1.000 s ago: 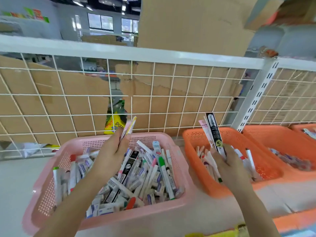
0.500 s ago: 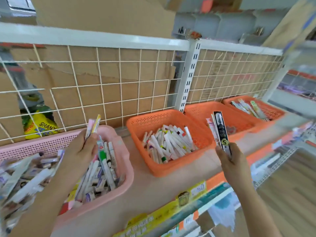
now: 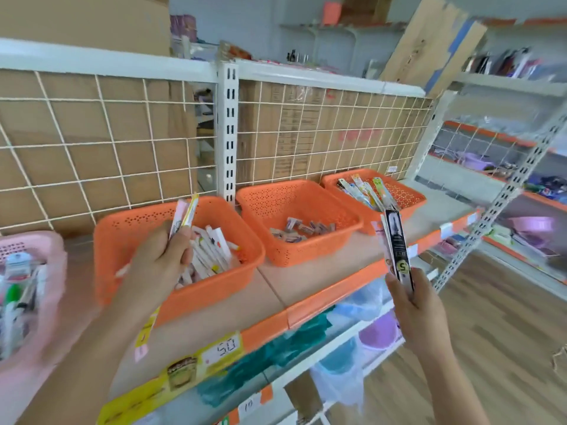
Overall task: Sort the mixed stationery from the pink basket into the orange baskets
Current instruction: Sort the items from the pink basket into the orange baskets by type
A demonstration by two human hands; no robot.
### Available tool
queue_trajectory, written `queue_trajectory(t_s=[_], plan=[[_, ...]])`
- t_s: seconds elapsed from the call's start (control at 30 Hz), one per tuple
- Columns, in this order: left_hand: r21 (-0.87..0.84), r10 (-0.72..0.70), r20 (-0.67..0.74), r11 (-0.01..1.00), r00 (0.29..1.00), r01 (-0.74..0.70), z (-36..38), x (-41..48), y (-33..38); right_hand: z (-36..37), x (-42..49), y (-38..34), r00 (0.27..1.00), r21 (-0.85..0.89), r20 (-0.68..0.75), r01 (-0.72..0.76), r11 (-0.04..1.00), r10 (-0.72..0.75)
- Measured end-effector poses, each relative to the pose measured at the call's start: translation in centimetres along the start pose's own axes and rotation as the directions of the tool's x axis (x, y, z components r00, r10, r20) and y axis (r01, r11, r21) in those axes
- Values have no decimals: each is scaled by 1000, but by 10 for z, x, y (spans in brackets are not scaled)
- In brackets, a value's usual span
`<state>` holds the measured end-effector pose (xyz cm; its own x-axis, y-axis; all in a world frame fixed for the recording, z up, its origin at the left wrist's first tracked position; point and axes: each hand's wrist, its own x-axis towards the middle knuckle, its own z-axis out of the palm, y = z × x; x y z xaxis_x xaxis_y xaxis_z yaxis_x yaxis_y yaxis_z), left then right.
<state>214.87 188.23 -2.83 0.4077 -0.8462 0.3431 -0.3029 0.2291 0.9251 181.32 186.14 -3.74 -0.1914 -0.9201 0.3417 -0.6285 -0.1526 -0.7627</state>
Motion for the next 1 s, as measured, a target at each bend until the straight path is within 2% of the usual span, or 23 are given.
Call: queue_trajectory(t_s=[0.17, 0.33, 0.63, 0.83, 1.0], plan=[[-38, -32, 95, 999, 995, 36, 74, -3, 11, -43, 17, 40, 993, -46, -104, -57, 997, 52], [-35, 16, 210, 999, 977, -8, 138, 9, 21, -76, 35, 70, 975, -62, -190, -129, 990, 115], [-94, 20, 293, 996, 956, 8, 225, 64, 18, -94, 92, 102, 928, -91, -336, -203, 975, 162], [-84, 23, 298, 996, 954, 2, 257, 105, 21, -70, 149, 111, 933, -103, -326, -193, 976, 150], [-121, -43, 288, 989, 957, 81, 275, 128, 19, -50, 188, 125, 953, -122, -279, -161, 979, 122]])
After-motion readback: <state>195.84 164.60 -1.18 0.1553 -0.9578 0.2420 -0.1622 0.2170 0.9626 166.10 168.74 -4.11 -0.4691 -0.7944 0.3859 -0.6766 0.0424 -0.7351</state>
